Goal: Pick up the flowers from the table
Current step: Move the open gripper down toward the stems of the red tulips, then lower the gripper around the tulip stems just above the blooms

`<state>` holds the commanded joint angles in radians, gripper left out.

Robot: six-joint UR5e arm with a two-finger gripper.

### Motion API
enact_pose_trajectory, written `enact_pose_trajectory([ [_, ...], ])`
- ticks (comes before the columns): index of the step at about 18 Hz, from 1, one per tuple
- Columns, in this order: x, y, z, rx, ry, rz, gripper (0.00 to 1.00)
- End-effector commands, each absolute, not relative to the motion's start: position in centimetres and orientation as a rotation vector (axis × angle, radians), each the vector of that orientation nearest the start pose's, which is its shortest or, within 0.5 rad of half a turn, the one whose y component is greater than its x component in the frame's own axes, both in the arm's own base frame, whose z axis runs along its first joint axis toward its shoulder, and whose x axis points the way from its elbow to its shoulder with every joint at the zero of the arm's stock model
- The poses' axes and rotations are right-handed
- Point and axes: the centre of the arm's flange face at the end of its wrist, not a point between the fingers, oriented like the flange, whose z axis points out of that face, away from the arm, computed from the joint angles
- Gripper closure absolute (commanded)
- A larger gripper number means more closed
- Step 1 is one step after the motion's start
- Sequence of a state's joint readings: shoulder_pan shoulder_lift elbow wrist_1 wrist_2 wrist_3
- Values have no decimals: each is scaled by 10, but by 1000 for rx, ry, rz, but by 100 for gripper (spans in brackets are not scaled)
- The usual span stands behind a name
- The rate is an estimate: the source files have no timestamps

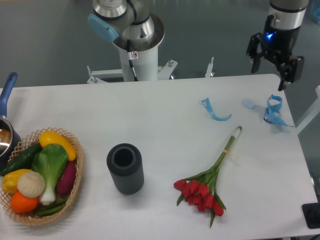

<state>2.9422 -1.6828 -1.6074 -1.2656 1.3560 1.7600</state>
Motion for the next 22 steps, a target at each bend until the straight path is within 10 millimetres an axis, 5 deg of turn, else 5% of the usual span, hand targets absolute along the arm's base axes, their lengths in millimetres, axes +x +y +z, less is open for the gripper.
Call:
enact_pose_trajectory([
  [3,-498,279,426,-2864,550,178,0],
  [7,-487,312,374,-2885,484,11,0],
  [12,-506,348,310,-2910,344,-86,0],
  [22,-528,385,242,-2863,219,-144,0],
])
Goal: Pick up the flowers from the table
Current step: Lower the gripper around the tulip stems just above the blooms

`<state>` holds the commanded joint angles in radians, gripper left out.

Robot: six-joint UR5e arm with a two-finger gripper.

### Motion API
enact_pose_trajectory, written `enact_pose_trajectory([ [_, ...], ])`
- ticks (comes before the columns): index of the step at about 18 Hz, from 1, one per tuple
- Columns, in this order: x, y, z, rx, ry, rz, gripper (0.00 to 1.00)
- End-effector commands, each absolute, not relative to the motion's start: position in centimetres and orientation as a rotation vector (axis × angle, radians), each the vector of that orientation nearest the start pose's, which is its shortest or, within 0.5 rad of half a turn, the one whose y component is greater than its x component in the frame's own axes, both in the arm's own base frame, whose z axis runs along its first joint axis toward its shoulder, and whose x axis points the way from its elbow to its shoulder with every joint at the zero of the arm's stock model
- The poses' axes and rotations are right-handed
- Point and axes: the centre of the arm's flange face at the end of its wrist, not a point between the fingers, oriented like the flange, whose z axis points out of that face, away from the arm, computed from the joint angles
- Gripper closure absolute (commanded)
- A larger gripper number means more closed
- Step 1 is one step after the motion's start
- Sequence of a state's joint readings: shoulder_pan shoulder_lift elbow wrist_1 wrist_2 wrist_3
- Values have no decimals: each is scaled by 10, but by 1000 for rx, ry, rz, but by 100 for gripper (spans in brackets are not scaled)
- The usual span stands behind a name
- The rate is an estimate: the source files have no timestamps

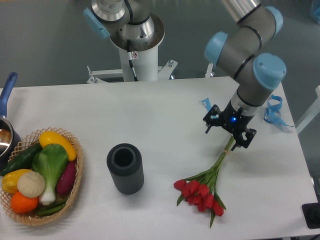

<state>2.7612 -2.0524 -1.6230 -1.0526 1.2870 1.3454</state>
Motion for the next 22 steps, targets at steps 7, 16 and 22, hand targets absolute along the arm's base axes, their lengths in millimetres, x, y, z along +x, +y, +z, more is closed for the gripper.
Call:
enact_pose_trajectory([
  [7,-531,419,218,-2872,209,-146,0],
  [16,-522,429,199,-2894,239,-89,0],
  [22,-515,429,185,-2929,259,-45,0],
])
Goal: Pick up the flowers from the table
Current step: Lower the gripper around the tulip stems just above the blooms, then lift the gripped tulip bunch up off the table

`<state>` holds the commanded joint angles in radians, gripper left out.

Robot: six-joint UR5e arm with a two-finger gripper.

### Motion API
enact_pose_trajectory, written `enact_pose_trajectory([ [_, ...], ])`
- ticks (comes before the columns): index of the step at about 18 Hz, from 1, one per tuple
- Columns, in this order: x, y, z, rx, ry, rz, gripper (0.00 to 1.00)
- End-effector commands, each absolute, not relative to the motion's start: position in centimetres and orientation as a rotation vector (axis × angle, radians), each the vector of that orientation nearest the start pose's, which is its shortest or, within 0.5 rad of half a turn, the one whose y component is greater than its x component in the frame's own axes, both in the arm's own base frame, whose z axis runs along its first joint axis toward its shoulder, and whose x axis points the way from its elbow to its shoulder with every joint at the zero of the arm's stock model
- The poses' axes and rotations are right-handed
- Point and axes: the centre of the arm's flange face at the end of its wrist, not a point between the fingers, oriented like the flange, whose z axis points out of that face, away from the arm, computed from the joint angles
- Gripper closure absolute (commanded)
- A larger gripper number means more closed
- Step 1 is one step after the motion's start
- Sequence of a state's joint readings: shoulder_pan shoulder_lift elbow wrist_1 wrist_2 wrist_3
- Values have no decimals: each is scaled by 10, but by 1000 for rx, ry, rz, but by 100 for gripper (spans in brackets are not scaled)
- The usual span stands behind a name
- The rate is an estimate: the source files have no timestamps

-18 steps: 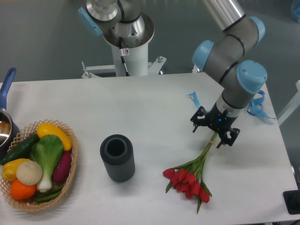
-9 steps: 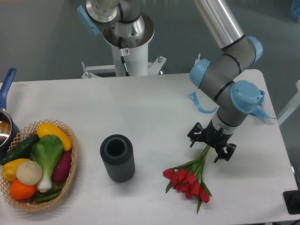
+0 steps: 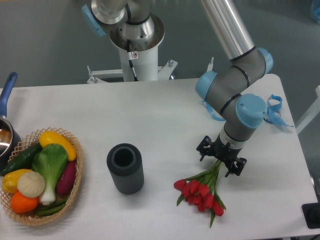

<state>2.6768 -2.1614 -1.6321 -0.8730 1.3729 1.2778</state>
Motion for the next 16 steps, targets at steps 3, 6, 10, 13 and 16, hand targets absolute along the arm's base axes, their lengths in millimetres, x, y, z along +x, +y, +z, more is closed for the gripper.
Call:
enact_pose_trajectory([
  [3,-513,428,182,-2927,260,-39,5],
  [6,-511,427,183,-2927,262,-39,34],
  [10,-512,426,187,-2926,251,-32,58],
  [13,-513,425,190,-2923,245,-25,68],
  [16,-513,424,190,-2925,231,-28,76],
])
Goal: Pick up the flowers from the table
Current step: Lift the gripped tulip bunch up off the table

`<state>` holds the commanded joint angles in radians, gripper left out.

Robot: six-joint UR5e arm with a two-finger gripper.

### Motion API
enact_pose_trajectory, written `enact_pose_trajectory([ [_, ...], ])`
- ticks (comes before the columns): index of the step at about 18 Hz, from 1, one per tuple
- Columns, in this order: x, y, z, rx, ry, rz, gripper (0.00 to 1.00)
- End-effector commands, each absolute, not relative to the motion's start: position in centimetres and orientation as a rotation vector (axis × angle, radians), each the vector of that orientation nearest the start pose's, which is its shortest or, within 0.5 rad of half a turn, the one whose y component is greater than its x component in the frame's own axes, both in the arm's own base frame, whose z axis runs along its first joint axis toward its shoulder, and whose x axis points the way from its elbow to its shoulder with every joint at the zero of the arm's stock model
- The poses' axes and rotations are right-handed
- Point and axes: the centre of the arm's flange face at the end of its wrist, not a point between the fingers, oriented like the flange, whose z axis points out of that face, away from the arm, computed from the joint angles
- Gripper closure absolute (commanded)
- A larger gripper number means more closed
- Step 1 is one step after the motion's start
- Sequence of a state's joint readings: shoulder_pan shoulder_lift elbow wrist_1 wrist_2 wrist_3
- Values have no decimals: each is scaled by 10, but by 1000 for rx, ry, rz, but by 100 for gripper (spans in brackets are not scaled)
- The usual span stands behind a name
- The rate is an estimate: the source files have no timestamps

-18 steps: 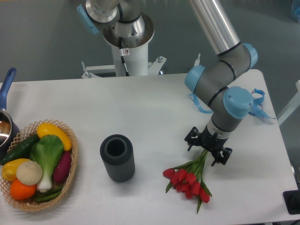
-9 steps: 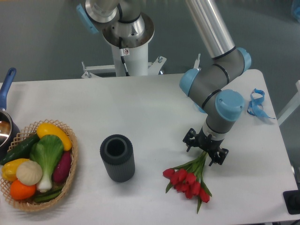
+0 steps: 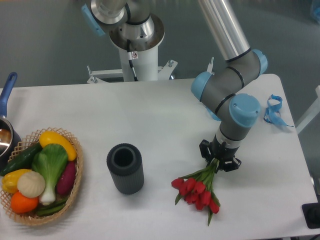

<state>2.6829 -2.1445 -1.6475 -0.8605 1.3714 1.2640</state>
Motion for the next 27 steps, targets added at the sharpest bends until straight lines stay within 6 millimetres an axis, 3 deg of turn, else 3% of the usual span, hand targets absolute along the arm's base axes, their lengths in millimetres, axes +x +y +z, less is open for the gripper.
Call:
enact_pose_trajectory([
  [5,-513,423,205,-2913,196,-7,80],
  [8,-512,421,229,-2891,176,36,80],
  [13,-496,427,283,-2726,183,47,80],
  [17,-471,433,362,-2497,93,22,80],
  [20,-458,433,404,-2374,94,7,80],
  [27,-450,413,461,-2120,60,-78,80],
])
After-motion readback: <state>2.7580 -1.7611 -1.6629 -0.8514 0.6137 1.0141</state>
